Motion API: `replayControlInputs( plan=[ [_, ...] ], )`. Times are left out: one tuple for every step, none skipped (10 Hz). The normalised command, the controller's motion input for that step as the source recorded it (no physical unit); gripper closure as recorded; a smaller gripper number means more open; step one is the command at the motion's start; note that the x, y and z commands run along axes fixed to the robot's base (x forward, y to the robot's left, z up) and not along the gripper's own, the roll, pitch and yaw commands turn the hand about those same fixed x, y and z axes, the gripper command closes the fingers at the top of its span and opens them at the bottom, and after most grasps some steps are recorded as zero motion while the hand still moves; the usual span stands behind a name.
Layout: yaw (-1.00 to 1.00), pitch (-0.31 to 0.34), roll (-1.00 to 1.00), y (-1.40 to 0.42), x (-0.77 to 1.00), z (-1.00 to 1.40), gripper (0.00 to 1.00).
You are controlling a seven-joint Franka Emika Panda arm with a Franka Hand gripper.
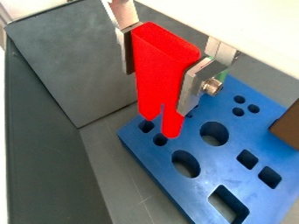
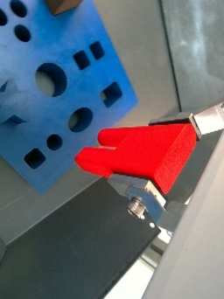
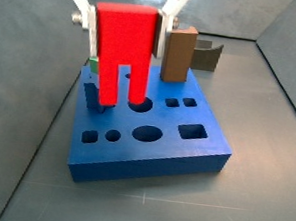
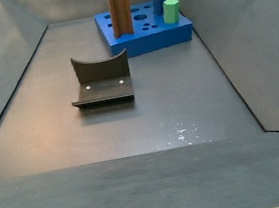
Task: Pick up the square-circle object. Move up. Place the square-circle object on the fixture. Regrasp the square-circle object. Rotate the square-circle object. Move to above the board. Insert the square-circle object.
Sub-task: Insert the square-circle object.
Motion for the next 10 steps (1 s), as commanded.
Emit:
replayControlInputs(
  plan=[
    [0.25,-0.066,0.1,0.14,0.13,-0.57,1.0],
    [0.27,-0.113,0.12,0.07,0.14,-0.71,1.0],
    [0.28,-0.124,0.08,0.05,0.14,-0.68,1.0],
    [0.15,-0.173,0.04,-0.04,0.0,-0.49,1.0],
    [0.09,-0.203,0.0,-0.19,-0.1,-0.23,1.0],
    [0.17,-0.221,0.19,-0.28,-0.24,-0.57,1.0],
    [0.15,-0.169,0.22,-0.31,-0.17,-0.49,1.0],
    [0.05,-0.037,0.01,-0.07,-0.04,0.0,1.0],
    [0.02,0.0,0.1,0.0,0.0,-0.16,1.0],
    [0.0,0.031,0.2,0.11,0.0,-0.07,1.0]
  ],
)
